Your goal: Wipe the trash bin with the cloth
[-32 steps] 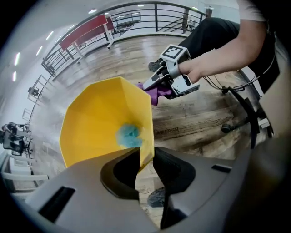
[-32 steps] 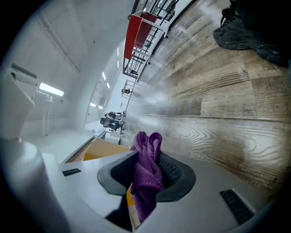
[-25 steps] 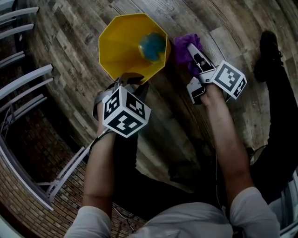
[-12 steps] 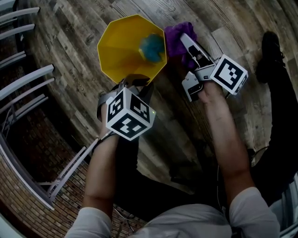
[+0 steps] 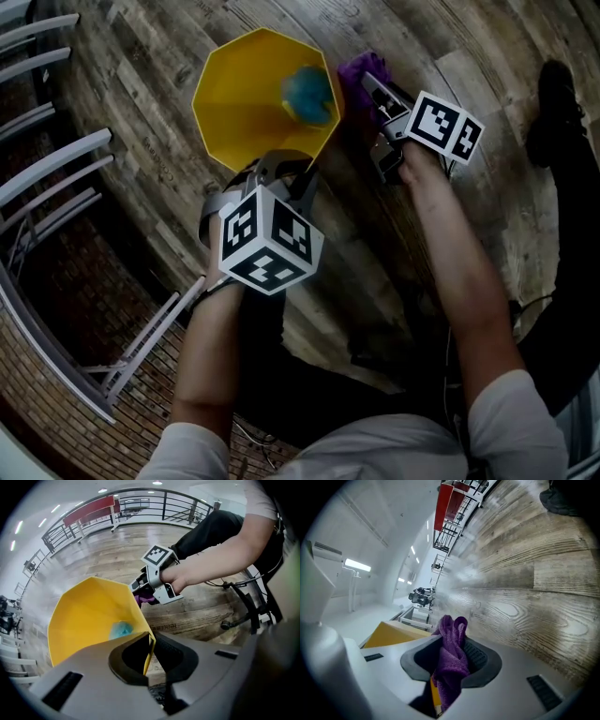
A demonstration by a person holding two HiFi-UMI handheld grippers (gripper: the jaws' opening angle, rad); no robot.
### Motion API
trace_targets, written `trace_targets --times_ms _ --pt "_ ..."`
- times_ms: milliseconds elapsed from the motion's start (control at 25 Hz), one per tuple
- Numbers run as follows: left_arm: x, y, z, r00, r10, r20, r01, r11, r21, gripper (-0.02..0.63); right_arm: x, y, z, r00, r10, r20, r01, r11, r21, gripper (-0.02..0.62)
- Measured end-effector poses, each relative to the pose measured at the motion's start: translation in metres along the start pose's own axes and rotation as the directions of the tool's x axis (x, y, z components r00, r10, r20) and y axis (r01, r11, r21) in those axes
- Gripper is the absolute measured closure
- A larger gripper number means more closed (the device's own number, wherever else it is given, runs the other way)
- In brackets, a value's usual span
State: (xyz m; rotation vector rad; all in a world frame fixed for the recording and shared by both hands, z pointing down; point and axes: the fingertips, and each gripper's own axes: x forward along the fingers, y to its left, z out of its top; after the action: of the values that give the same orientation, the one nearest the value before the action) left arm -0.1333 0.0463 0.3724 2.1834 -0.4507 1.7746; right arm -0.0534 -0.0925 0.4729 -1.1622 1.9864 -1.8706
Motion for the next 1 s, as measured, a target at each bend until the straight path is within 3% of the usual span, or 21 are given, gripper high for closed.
trace_targets --times_ms 440,600,760,1000 --pt "0.000 0.000 0.005 1.000 -0.003 0.021 0.003 1.000 0.000 0.577 0.042 -0.072 -0.023 0.976 -0.199 -0.083 0.192 0.978 -0.085 0.480" --pt "0.001 0.000 0.006 0.999 -0.005 0.037 0.005 1.000 -0.013 0.577 0.056 -0.094 -0.030 0.952 -0.277 -0.126 0.252 0.950 -0.184 0.480" --pt "0.000 -0.002 0.007 0.999 -0.012 0.053 0.014 0.999 -0.036 0.575 0.061 -0.109 -0.035 0.926 -0.353 -0.136 0.298 0.901 -0.314 0.480" --pt "0.001 -0.001 0.007 0.998 -0.001 0.063 0.003 0.999 -0.033 0.575 0.063 -0.104 -0.026 0.919 -0.375 -0.123 0.309 0.877 -0.369 0.480"
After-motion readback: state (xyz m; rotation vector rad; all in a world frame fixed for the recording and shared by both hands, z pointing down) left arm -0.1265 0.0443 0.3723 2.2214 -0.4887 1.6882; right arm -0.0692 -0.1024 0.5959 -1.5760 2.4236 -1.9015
